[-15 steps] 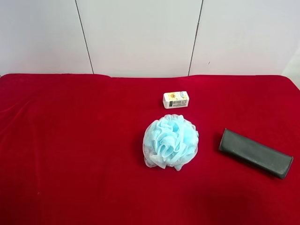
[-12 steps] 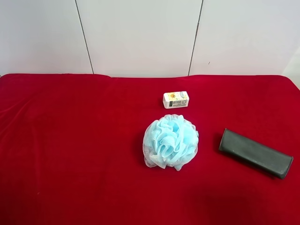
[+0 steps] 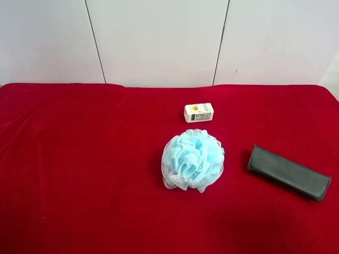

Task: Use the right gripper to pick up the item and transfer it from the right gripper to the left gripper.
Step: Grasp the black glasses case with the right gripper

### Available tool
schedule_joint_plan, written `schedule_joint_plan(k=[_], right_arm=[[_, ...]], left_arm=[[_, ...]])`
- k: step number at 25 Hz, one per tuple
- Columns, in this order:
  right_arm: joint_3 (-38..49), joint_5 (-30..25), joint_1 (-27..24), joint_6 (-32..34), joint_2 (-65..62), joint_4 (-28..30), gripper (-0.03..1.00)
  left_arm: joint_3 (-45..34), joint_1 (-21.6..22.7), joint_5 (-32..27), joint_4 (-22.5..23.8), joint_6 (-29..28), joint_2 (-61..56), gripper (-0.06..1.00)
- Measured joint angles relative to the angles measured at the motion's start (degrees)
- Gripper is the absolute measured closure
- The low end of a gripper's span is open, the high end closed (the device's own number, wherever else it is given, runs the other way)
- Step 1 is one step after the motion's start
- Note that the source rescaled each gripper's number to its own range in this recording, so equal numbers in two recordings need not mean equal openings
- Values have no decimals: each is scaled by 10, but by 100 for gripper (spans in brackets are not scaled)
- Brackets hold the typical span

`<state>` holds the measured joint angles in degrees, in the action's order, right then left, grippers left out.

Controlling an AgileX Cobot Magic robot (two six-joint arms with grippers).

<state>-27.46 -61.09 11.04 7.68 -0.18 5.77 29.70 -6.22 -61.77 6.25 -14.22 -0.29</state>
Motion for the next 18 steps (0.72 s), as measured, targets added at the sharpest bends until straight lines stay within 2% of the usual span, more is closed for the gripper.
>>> schedule_joint_plan(k=[18], right_arm=[[0,1,0,-12,29,-13,-2]], left_arm=[[0,0,0,0,0,0,-5]])
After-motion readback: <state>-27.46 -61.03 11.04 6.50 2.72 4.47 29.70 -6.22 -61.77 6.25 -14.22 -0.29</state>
